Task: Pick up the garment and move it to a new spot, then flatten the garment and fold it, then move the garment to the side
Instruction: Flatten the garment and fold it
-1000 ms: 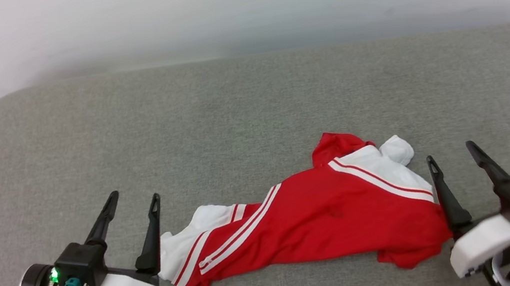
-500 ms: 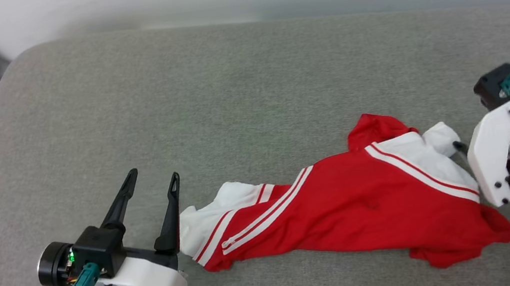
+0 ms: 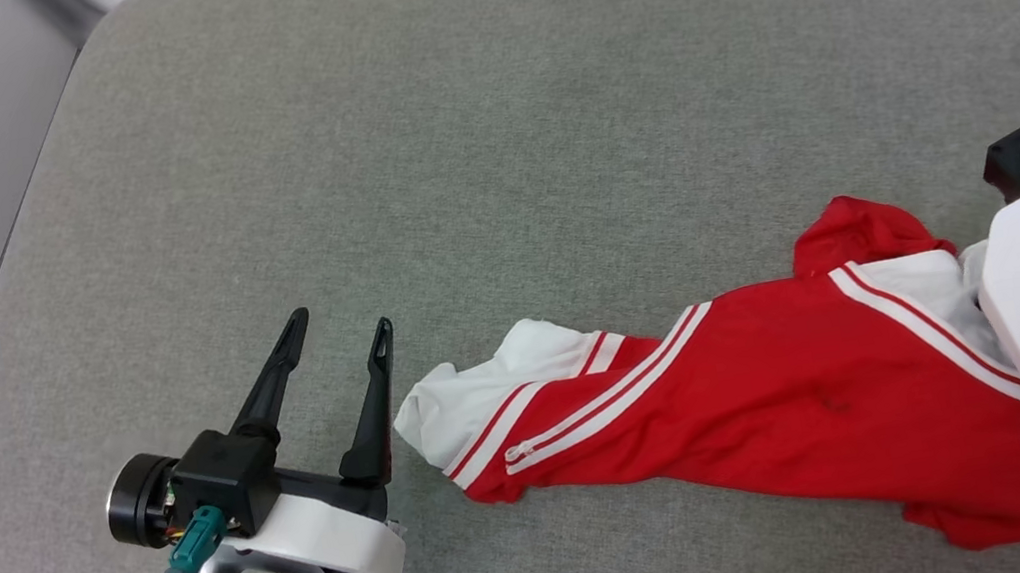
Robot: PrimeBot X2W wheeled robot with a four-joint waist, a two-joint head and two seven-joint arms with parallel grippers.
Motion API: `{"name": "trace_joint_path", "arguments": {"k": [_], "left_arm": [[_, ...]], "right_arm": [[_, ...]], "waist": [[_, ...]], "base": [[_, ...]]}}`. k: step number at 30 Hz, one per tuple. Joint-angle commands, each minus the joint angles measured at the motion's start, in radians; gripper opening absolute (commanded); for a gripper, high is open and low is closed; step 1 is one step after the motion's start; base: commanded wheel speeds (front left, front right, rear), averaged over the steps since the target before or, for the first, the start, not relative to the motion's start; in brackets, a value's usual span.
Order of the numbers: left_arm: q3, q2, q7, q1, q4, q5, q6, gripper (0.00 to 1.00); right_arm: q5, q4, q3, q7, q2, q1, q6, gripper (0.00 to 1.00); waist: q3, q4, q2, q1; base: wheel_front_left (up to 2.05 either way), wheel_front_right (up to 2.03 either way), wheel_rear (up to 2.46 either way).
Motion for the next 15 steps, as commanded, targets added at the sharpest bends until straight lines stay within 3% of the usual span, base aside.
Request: {"name": "trace_joint_path", "arguments": {"k": [1,5,6,7,15], "left_arm": [[0.009,-0.009,-0.005,-0.017,0.004,0.011,-0.007,1.00],[0.013,-0.023,-0.005,-0.018,0.009,0.019,-0.016,1.00],[0.014,-0.026,-0.005,-0.018,0.010,0.022,-0.017,1.00],[0.016,-0.028,-0.005,-0.017,0.012,0.025,-0.019,1.00],[0.047,-0.028,-0.005,0.005,0.042,0.034,-0.030,1.00]], "right_arm": [[0.009,0.038,0.024,0.000,-0.004,0.004,0.000,1.00],[0.017,0.080,0.056,0.003,-0.011,0.030,0.000,1.00],[0.023,0.091,0.067,0.006,-0.014,0.040,0.000,0.45],[0.031,0.100,0.078,0.004,-0.017,0.049,0.000,0.00],[0.073,0.106,0.067,-0.074,-0.051,0.088,0.000,0.00]], "waist": [[0.020,0.020,0.0000,-0.0001],[0.028,0.029,0.0000,-0.0001],[0.029,0.031,0.0000,-0.0001],[0.029,0.031,0.0000,-0.0001],[-0.022,-0.008,0.0000,-0.0001]], "base": [[0.00,0.00,0.00],[0.00,0.00,0.00],[0.00,0.00,0.00],[0.00,0.00,0.00],[0.00,0.00,0.00]]}}
